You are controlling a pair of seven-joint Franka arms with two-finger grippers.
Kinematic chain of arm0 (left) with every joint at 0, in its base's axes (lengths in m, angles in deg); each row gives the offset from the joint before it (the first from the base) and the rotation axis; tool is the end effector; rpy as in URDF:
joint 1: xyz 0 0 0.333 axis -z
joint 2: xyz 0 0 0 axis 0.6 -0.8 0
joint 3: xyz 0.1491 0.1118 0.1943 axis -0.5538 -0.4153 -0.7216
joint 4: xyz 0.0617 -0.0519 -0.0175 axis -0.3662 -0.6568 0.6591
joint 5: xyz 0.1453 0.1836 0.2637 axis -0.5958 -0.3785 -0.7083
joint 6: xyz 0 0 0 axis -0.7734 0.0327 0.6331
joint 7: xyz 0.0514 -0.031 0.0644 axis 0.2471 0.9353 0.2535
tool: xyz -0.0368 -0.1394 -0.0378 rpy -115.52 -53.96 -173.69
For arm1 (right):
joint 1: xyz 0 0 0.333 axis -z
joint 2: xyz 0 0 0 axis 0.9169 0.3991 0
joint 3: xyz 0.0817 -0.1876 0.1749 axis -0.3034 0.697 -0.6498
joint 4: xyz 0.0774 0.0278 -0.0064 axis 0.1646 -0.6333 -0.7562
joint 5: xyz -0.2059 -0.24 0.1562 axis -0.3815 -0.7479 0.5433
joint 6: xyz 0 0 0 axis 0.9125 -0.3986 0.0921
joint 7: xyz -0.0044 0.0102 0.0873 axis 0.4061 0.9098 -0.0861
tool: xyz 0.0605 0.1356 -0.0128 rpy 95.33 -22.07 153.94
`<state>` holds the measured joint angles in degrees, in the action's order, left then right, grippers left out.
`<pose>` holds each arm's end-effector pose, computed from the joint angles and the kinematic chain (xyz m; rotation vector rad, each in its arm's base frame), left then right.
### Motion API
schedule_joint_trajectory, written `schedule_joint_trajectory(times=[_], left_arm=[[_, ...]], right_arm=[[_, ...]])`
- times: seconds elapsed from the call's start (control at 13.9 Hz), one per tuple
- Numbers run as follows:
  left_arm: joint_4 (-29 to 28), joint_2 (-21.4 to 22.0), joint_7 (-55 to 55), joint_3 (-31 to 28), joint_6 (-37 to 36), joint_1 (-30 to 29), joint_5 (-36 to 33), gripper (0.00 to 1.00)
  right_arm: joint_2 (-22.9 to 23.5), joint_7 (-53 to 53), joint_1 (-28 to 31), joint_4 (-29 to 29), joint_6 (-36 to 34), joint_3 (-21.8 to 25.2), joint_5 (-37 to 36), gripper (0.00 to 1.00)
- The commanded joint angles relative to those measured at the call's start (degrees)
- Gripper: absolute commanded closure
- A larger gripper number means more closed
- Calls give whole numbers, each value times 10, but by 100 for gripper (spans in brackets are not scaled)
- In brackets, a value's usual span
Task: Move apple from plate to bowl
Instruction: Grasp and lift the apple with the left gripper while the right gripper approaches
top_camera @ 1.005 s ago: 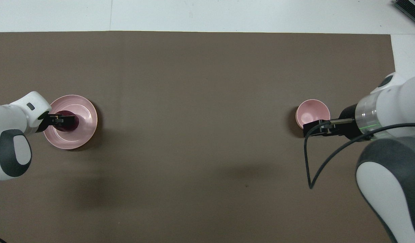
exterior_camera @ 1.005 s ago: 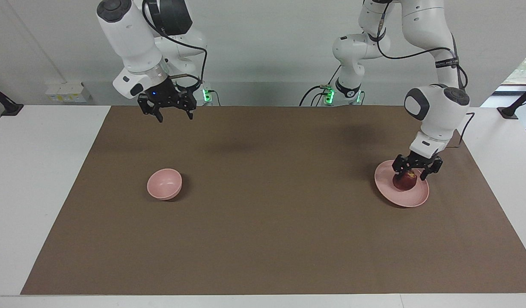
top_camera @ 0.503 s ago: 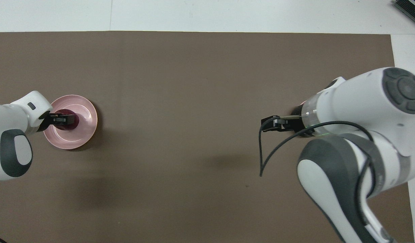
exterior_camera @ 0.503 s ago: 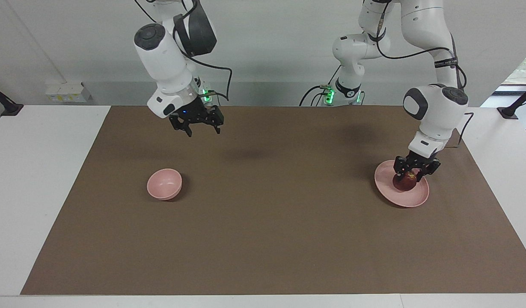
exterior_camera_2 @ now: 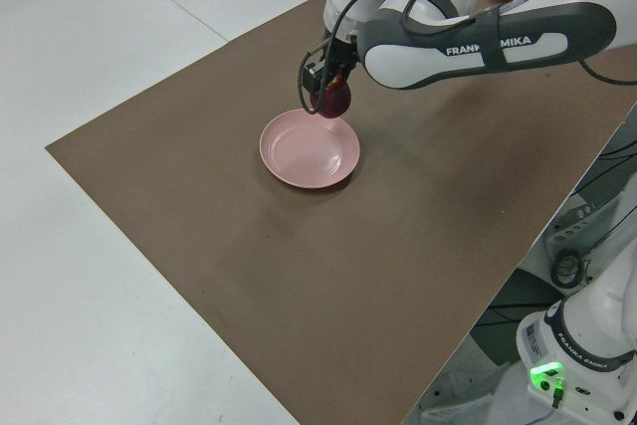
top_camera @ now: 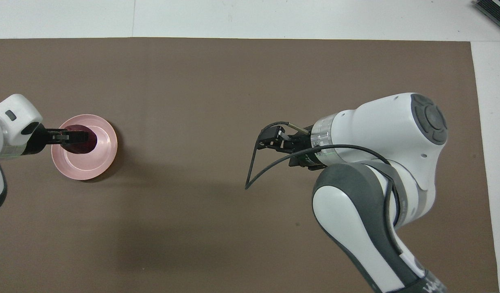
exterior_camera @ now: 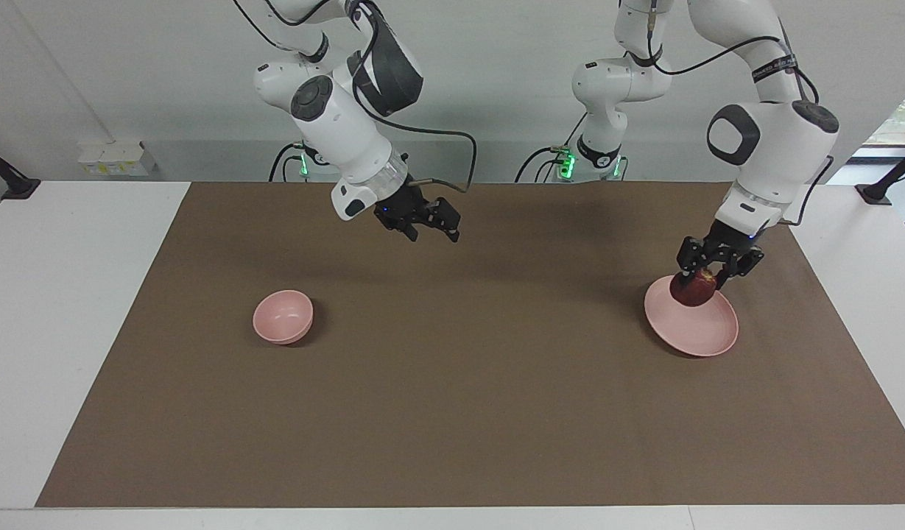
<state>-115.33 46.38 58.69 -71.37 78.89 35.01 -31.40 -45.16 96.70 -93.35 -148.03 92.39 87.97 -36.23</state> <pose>0.5284 -0.0093 0.4000 2.9131 -0.1584 0.3002 0.5028 0.2660 0.4248 -2.5286 0.5970 0.1645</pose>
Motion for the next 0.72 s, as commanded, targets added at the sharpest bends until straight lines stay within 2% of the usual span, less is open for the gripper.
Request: schedule_joint_trajectory(times=[0.0,0.22,0.5,0.65], left_arm=[[58,-7,15,0,-72,27,65,100],[59,-6,90,4,-70,75,88,100],[54,-4,130,16,-62,108,182,100],[55,-2,131,36,-56,109,245,100]], right_arm=[[-2,69,-12,1,29,1,70,0],[3,81,-15,8,47,1,184,0],[-2,94,-17,8,74,0,324,0],[-7,107,-32,-1,97,-3,366,0]])
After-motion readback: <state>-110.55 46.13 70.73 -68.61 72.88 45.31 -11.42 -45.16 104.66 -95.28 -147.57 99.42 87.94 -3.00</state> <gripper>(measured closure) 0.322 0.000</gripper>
